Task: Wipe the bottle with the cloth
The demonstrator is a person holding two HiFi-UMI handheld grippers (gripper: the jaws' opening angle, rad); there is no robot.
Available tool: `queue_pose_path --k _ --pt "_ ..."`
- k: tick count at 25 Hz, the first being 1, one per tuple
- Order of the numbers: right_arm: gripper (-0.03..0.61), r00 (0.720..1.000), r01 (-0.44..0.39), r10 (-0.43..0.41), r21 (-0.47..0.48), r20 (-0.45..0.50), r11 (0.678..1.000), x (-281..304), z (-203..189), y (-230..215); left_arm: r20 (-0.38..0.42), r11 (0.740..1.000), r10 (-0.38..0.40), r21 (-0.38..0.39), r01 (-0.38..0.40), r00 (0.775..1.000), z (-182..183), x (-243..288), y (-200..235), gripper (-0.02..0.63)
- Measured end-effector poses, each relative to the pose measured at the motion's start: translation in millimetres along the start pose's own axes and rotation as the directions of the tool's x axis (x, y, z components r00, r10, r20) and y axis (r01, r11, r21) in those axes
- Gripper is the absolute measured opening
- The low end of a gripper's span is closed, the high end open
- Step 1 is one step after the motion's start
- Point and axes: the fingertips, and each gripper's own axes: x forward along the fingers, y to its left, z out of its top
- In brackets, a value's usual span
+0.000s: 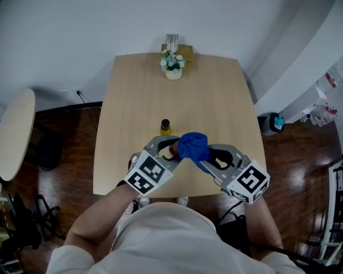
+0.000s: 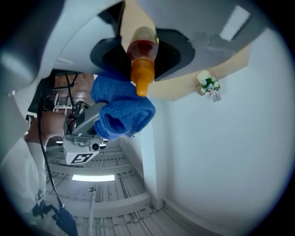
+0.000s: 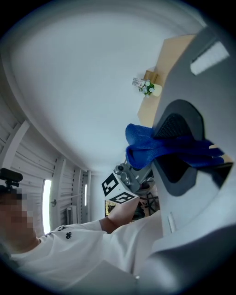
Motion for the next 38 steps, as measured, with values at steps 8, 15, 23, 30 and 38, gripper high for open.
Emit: queue_pose_path --k 8,15,23,30,38 --pt "0.092 0.995 0.078 -0.084 0.097 0.051 0.992 -7.2 -11.1 -27.6 0.066 0.998 -0.039 -0.048 0.042 0.997 27.4 -12.8 14.2 0.160" --pt "0.092 0.980 0.082 -0.105 0.137 0.168 0.987 -12.3 2.1 -35.9 0.134 0.990 -0.086 -0.095 0.100 0.987 57.1 -10.7 9.5 0.160" --pt "0.091 0.980 0.100 -0.134 0.221 0.145 0.970 -12.5 -46.7 -53.1 0.176 0.990 -0.072 -0.111 0.093 0.982 91.1 -15.9 21.5 0.160" --pt "0.091 0.985 0.128 -0.155 0.276 0.078 0.953 -7.2 -90.9 -66.0 0.175 0.990 -0.062 -0.116 0.083 0.983 106.7 -13.8 30.2 0.160" --pt "0.091 0.958 0.127 -0.157 0.135 0.240 0.983 -43.9 -8.4 -43.2 0.137 0.987 -0.062 -0.137 0.080 0.989 97.6 5.6 32.6 0.160"
